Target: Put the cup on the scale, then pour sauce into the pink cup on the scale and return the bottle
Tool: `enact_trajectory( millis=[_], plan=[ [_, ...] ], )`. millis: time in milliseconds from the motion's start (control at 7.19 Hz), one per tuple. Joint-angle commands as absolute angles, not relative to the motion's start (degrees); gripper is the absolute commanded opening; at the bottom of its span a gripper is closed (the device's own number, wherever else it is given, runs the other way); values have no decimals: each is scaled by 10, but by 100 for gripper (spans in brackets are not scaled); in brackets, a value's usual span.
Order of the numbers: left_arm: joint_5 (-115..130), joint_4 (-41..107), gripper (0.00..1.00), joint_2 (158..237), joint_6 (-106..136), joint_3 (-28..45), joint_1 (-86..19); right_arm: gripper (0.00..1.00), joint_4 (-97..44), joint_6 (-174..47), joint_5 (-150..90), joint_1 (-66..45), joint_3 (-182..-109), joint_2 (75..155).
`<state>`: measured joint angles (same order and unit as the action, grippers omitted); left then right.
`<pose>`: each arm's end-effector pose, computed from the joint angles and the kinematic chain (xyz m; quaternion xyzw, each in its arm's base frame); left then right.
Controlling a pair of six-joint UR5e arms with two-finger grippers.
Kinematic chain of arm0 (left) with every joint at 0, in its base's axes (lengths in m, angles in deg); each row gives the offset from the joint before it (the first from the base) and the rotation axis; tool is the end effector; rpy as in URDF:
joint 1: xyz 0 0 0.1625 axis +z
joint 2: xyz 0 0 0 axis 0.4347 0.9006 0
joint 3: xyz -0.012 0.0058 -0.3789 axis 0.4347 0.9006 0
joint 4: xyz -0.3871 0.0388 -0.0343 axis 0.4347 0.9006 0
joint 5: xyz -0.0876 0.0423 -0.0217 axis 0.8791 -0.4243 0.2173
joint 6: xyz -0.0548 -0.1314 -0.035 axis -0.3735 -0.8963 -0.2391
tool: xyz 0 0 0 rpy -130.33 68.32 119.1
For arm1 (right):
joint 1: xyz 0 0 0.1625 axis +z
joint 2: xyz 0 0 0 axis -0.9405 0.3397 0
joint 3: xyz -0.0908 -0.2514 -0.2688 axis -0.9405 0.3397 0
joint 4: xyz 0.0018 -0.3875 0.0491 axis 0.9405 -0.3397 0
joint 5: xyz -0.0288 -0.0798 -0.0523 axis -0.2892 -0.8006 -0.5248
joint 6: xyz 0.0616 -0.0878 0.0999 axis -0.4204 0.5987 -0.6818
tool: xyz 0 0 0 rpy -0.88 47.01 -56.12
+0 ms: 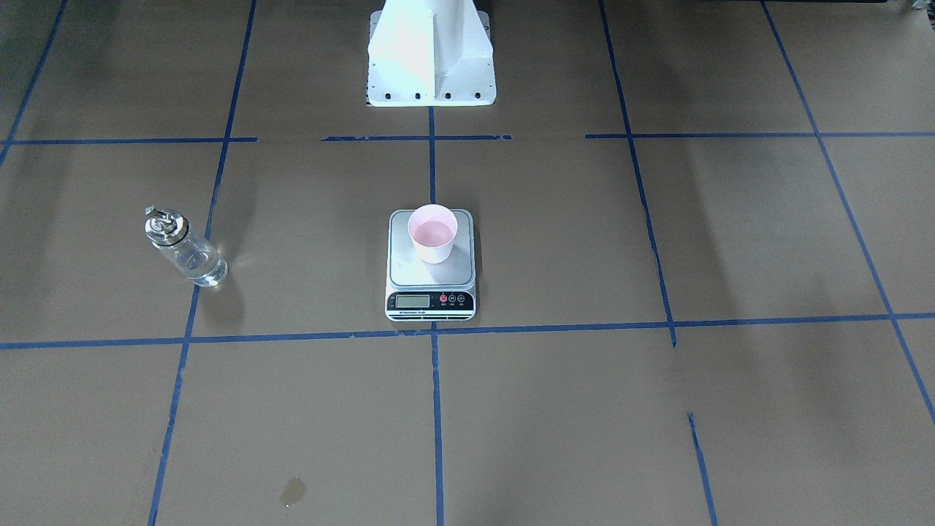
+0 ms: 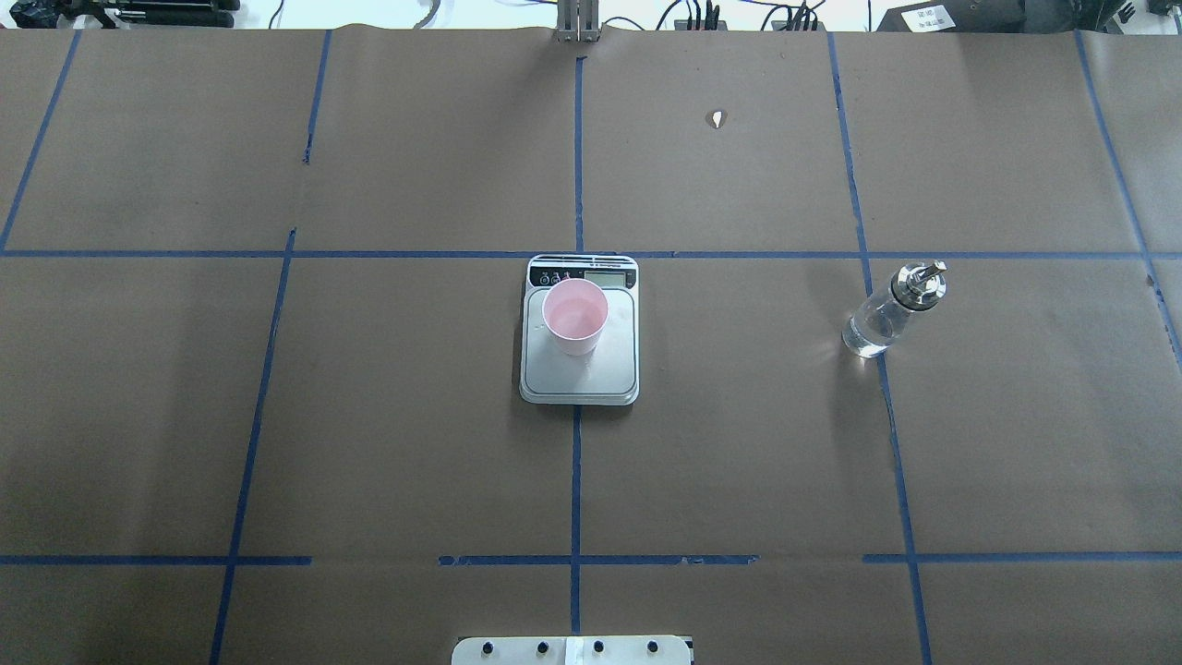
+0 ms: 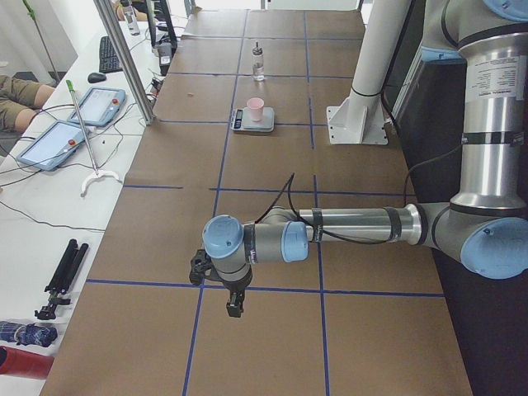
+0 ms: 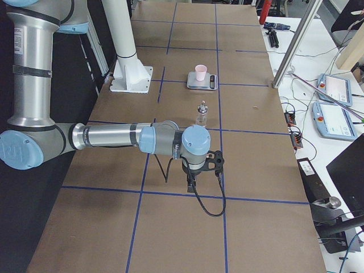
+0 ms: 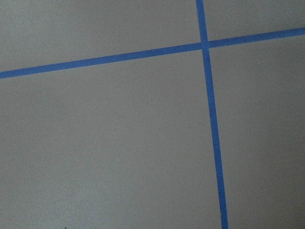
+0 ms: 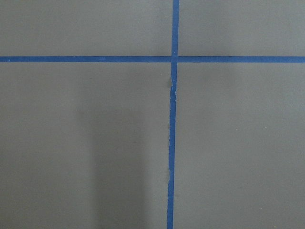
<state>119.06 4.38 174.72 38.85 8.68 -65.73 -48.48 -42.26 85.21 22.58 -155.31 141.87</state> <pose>-0.0443 -0.4347 0.6684 -0.0046 0.3701 0.0459 0.9278 0.0434 -0.4132 0.6052 -0.0015 -0.4109 -0.0012 0.9117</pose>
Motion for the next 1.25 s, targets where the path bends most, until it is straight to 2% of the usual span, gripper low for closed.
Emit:
enact_trajectory(
  millis=[0, 1113],
  plan=[
    [1192, 44, 100, 1749, 381, 89, -657, 100, -484, -439, 852, 226, -1555, 1418],
    [1202, 96, 100, 1749, 384, 91, -675, 100, -484, -439, 852, 226, -1553, 1410]
  ],
)
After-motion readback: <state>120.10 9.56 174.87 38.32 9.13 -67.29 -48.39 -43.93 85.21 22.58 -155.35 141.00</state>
